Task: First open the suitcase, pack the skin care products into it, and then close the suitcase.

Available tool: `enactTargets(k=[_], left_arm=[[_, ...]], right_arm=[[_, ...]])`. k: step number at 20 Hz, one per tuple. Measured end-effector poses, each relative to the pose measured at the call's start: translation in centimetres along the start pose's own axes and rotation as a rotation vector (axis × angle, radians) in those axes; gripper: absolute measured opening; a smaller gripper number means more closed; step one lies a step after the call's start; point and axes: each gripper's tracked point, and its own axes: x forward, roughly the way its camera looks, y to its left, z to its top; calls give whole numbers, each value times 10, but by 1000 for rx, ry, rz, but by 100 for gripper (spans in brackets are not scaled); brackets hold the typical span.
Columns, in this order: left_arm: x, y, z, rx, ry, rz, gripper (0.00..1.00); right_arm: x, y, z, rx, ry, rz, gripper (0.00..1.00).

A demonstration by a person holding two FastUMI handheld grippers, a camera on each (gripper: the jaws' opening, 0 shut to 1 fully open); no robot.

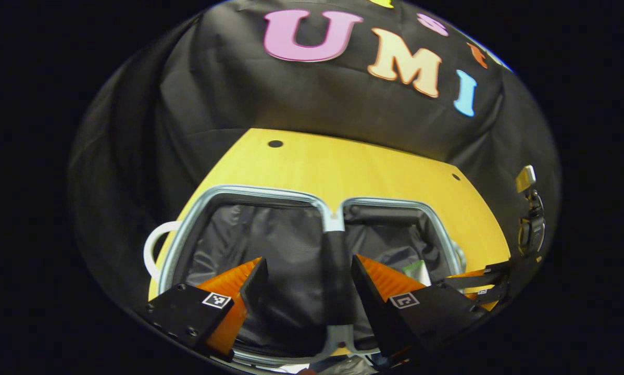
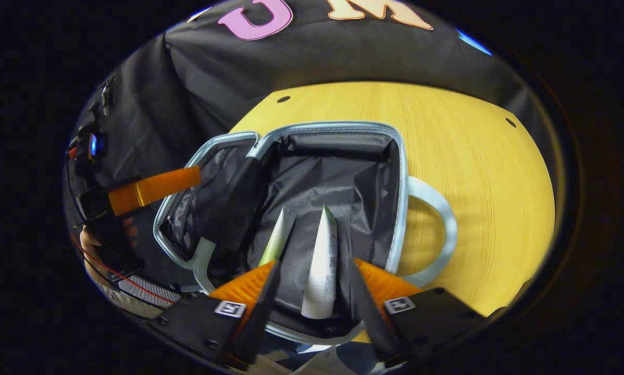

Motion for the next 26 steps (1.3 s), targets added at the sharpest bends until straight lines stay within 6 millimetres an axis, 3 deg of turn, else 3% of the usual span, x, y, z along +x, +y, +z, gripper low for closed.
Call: enactTargets(k=[1,7,12,17,20,24,26], left_arm=[[-3,16,4,-11,-10,32,94],[-16,125,24,-78,-68,223,96],[-15,203,20,-122,-37,347,96],[21,231,-16,-169,87,325,96],[30,240,-22,-207,112,292,91],[40,240,-31,-204,158,277,73],[40,236,-34,-221,176,267,50]], right_arm=[[-3,1,6,0,-24,-2,99],[-31,1,59,-5,-241,-2,98],[-61,-9,98,19,-383,-35,98],[-75,-35,102,35,-413,-103,98],[-80,-45,93,41,-410,-130,98],[-84,-50,87,59,-413,-140,98],[-86,-53,88,61,-424,-142,98]])
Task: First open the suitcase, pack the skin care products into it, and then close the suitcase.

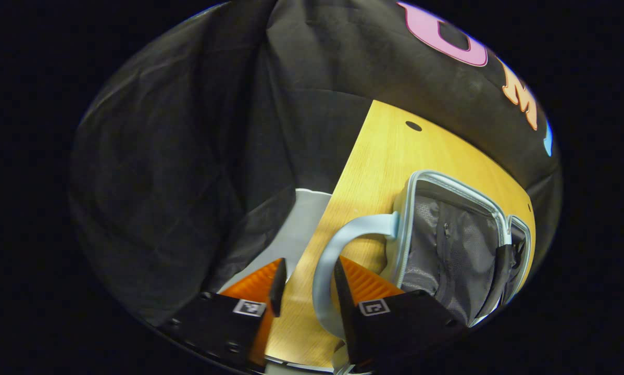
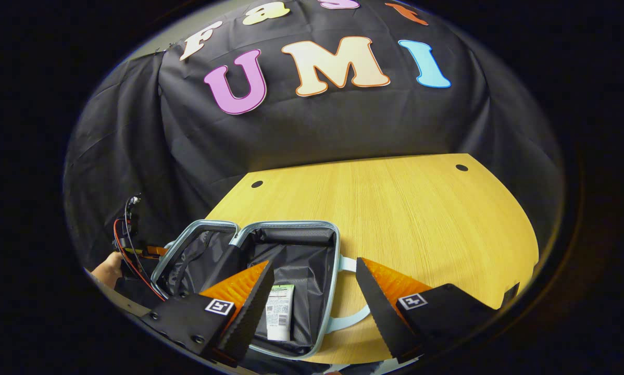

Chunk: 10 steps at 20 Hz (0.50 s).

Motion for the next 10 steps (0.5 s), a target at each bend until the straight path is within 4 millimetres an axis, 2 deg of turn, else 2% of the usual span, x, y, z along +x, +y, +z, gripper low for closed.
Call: enactTargets(k=[3,6,10], left_arm=[[-8,-11,6,2,-28,-12,9],[-29,-17,18,62,-69,-7,2],[-85,-30,50,98,-160,-14,1]], right_arm=[[-2,-4,8,-12,-26,3,98],[-5,-9,15,-22,-48,12,98],[-10,-18,31,-24,-102,22,98]])
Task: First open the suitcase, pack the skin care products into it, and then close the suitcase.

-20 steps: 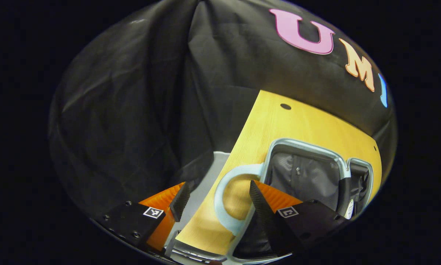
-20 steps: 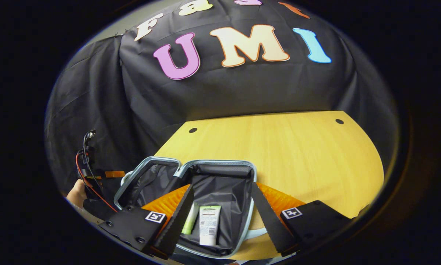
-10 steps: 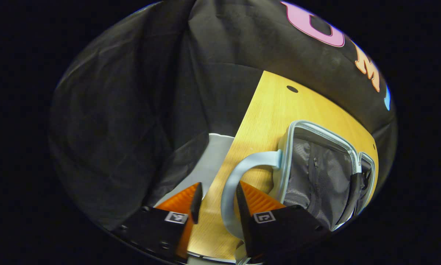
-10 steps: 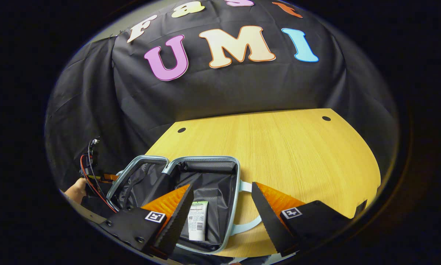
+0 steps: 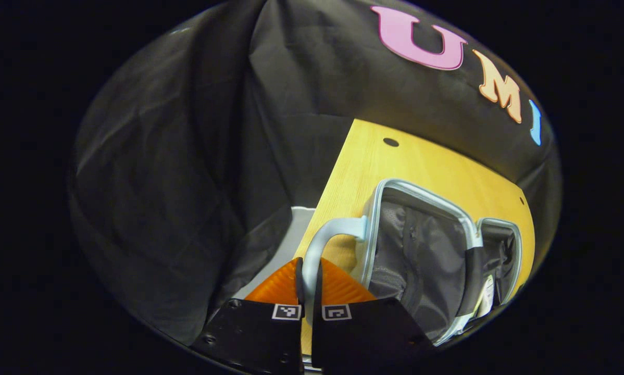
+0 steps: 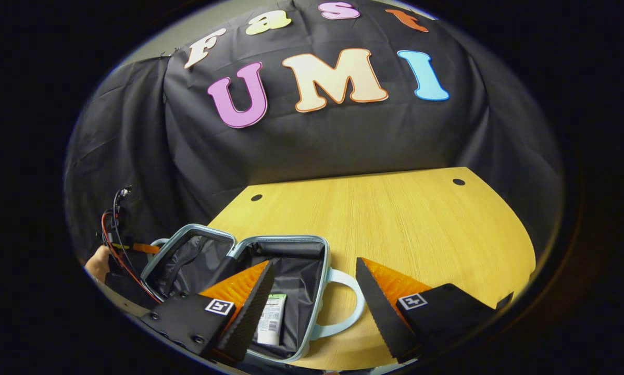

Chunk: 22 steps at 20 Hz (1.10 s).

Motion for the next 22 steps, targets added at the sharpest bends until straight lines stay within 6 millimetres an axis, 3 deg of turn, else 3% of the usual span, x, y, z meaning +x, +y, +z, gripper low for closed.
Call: enactTargets(k=[6,9,16,22], left_arm=[[-66,-53,56,59,-159,-38,0],[-95,-87,70,83,-215,-44,0],[-151,-165,86,129,-305,-81,0],[-178,-238,84,145,-350,-176,0]], right_arm=[[-13,-32,41,-70,-155,-24,98],[-22,-54,55,-111,-185,-17,98],[-44,-96,60,-92,-195,23,98],[-56,-120,58,-69,-202,50,98]])
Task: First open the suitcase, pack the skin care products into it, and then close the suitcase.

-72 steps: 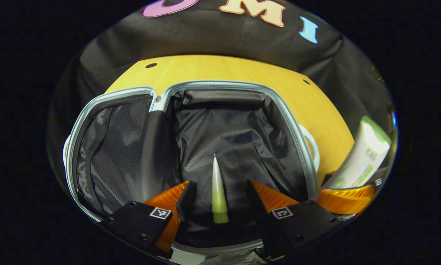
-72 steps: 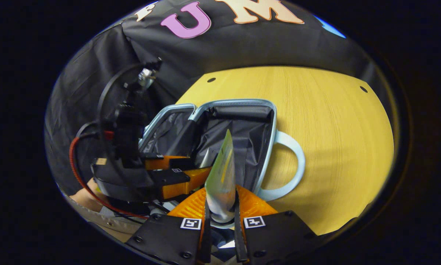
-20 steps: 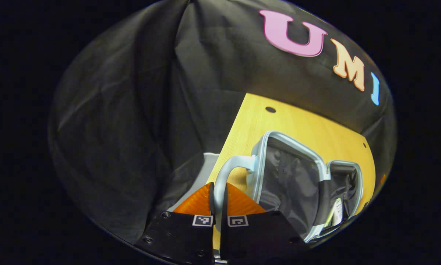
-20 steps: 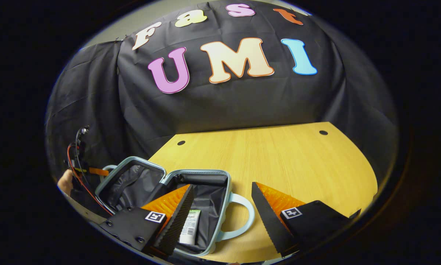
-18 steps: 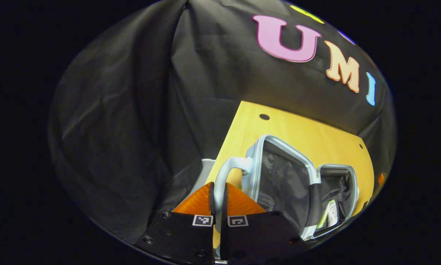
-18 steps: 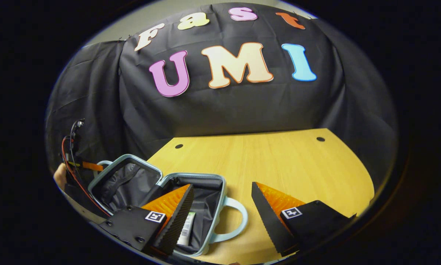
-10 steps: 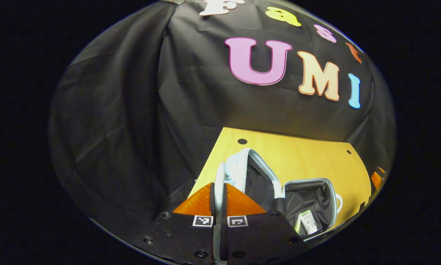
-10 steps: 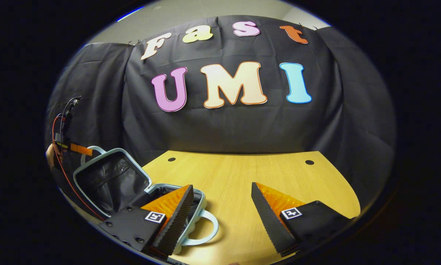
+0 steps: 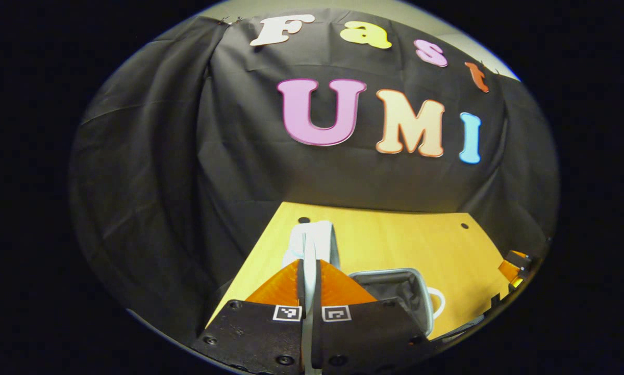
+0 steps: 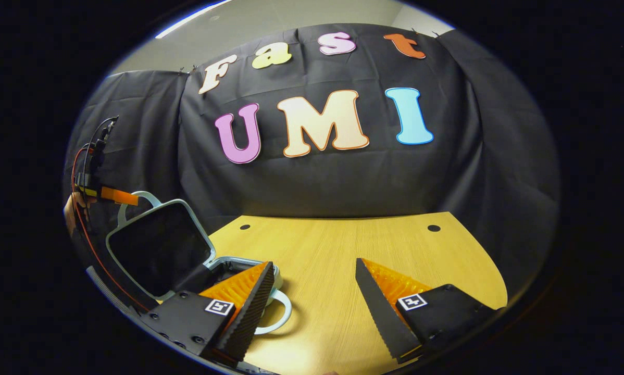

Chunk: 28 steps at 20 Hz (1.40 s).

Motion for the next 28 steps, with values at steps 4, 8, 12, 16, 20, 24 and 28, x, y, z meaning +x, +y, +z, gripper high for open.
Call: enactTargets(k=[4,8,12,16,20,24,28], left_arm=[[6,-56,4,-1,-18,-95,0],[9,-105,-1,-56,-24,-199,0],[17,-154,-11,-62,-31,-281,0],[23,-203,-35,-107,1,-368,0],[30,-236,-66,-96,36,-405,0],[36,-262,-97,-51,86,-421,2],[46,-279,-120,5,119,-390,4]], right_arm=[[-6,-14,0,19,2,-2,98],[-13,-34,3,24,-7,-19,98],[-20,-55,6,28,-6,-38,98],[-29,-77,11,9,-13,-58,98],[-41,-98,15,-24,-8,-67,98],[-49,-115,23,-17,-26,-81,98],[-49,-125,28,-33,-39,-60,98]])
